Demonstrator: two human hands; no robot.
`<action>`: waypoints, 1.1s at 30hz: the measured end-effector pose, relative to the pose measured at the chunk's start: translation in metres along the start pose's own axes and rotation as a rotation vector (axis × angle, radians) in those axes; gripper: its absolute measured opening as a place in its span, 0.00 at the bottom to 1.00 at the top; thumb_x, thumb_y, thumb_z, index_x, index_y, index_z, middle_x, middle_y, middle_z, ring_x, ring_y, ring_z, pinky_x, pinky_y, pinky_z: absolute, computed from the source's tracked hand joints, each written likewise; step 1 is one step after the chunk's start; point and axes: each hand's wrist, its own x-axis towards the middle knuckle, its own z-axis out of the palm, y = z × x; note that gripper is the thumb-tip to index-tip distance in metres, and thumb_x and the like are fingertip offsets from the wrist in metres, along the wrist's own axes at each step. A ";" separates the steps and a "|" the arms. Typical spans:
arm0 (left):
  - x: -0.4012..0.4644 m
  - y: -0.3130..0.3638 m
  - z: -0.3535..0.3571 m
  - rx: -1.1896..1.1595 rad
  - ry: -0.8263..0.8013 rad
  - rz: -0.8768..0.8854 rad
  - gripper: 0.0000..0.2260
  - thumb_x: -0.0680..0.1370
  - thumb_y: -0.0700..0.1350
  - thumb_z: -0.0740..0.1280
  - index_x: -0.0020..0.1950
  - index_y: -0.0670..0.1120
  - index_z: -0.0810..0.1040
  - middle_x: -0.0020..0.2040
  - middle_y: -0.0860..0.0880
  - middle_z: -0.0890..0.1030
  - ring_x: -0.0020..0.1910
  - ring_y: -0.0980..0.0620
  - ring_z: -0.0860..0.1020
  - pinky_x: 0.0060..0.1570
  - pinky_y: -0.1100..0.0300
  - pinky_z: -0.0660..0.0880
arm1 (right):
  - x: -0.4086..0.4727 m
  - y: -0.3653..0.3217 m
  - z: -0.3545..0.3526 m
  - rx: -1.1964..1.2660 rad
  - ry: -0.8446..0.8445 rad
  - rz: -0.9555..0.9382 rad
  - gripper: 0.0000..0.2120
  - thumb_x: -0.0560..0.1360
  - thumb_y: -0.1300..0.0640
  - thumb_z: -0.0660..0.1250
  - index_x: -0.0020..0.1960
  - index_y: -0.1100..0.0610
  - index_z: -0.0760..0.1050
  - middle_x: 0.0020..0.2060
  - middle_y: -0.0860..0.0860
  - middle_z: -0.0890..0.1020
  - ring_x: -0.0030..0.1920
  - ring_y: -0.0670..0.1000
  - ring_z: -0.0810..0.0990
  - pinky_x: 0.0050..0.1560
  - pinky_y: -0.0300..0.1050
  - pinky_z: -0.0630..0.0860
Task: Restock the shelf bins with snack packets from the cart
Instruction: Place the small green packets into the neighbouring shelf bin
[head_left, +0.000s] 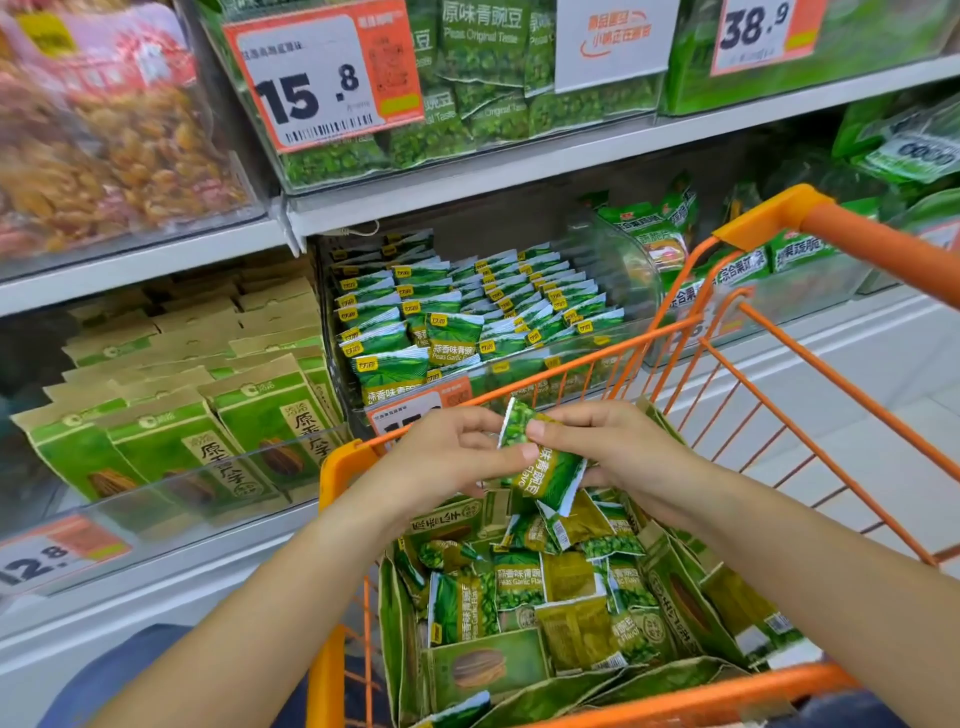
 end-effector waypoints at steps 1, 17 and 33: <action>0.001 -0.002 0.003 -0.019 0.033 0.010 0.12 0.73 0.48 0.74 0.53 0.44 0.80 0.41 0.51 0.83 0.32 0.63 0.78 0.32 0.68 0.74 | -0.001 -0.001 0.001 0.038 0.039 0.004 0.08 0.72 0.53 0.71 0.48 0.55 0.83 0.42 0.54 0.85 0.42 0.50 0.84 0.48 0.47 0.80; 0.004 0.013 -0.007 0.738 0.276 0.456 0.20 0.73 0.51 0.73 0.64 0.56 0.75 0.60 0.56 0.78 0.59 0.55 0.74 0.55 0.59 0.70 | -0.006 -0.008 -0.001 -0.733 0.283 -0.266 0.07 0.76 0.50 0.68 0.41 0.45 0.71 0.37 0.41 0.76 0.42 0.48 0.80 0.42 0.45 0.74; 0.107 0.065 -0.068 1.117 0.374 0.166 0.11 0.80 0.49 0.66 0.50 0.40 0.80 0.44 0.41 0.81 0.43 0.42 0.78 0.37 0.57 0.68 | -0.004 0.001 0.004 -0.941 0.270 -0.275 0.07 0.79 0.52 0.60 0.54 0.44 0.75 0.46 0.42 0.78 0.44 0.44 0.79 0.45 0.45 0.76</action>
